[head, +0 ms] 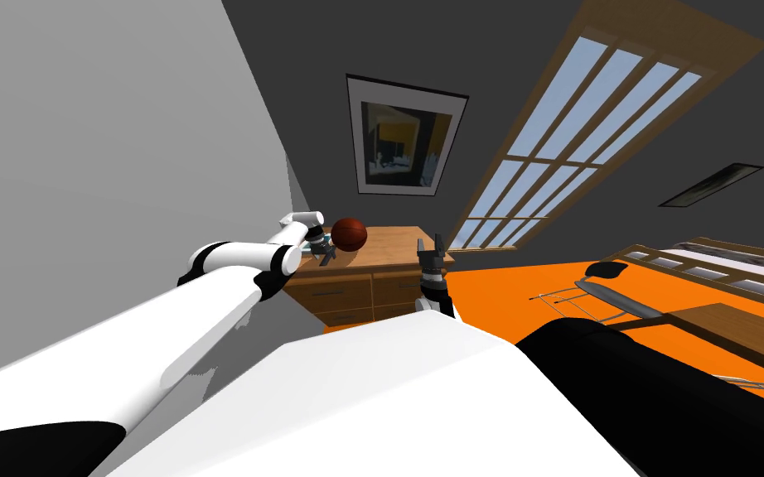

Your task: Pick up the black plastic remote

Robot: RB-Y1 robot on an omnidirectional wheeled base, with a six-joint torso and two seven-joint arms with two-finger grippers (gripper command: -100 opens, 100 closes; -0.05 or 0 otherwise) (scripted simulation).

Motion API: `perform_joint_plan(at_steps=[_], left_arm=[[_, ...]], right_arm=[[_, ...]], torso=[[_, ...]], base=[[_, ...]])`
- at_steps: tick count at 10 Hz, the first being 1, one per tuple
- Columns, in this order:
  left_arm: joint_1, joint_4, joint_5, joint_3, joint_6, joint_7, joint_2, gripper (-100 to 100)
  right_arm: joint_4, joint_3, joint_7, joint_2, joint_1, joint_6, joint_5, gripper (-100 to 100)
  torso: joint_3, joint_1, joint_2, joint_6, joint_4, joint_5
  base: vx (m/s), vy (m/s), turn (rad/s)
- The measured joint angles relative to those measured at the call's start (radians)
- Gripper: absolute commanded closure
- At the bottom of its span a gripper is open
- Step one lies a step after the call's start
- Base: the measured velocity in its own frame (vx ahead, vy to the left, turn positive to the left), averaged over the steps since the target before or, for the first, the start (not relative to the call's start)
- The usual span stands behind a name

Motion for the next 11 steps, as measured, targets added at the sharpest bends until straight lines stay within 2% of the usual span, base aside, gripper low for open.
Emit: perform_joint_plan(at_steps=[4, 5, 6, 7, 8, 10, 11], left_arm=[[-0.003, 0.000, -0.001, 0.000, -0.001, 0.001, 0.003, 100], [-0.003, 0.000, -0.001, 0.000, -0.001, 0.001, 0.003, 0], [-0.003, 0.000, -0.001, 0.000, -0.001, 0.001, 0.003, 100], [0.009, -0.014, -0.001, 0.001, -0.006, 0.000, -0.001, 100], [0.001, 0.010, -0.003, 0.001, -0.025, -0.007, -0.001, 100], [-0.034, 0.021, 0.000, -0.002, -0.004, 0.001, 0.004, 100], [-0.037, 0.022, 0.000, -0.002, -0.002, 0.002, 0.004, 0]], right_arm=[[0.000, 0.000, 0.000, 0.000, 0.000, 0.000, 0.000, 0], [0.000, 0.000, 0.000, 0.000, 0.000, 0.000, 0.000, 0], [0.000, 0.000, 0.000, 0.000, 0.000, 0.000, 0.000, 0], [0.000, 0.000, 0.000, 0.000, 0.000, 0.000, 0.000, 0], [0.000, 0.000, 0.000, 0.000, 0.000, 0.000, 0.000, 0], [0.000, 0.000, 0.000, 0.000, 0.000, 0.000, 0.000, 0], [0.000, 0.000, 0.000, 0.000, 0.000, 0.000, 0.000, 0]], torso=[[-0.002, 0.001, -0.002, 0.001, -0.003, 0.001], [-0.002, 0.001, -0.002, 0.001, -0.003, 0.001], [-0.002, 0.000, -0.002, 0.001, -0.003, 0.001], [-0.003, 0.000, -0.003, 0.002, -0.004, 0.002], [-0.005, -0.001, -0.004, 0.003, -0.006, 0.003], [-0.004, 0.002, -0.003, 0.003, -0.005, 0.003], [-0.005, 0.002, -0.004, 0.003, -0.006, 0.003]], base=[[0.000, 0.000, 0.000], [0.000, 0.000, 0.000], [0.003, -0.013, 0.011], [0.007, -0.017, 0.007], [-0.012, 0.015, -0.031], [-0.012, 0.028, -0.026], [0.000, 0.000, 0.000]])
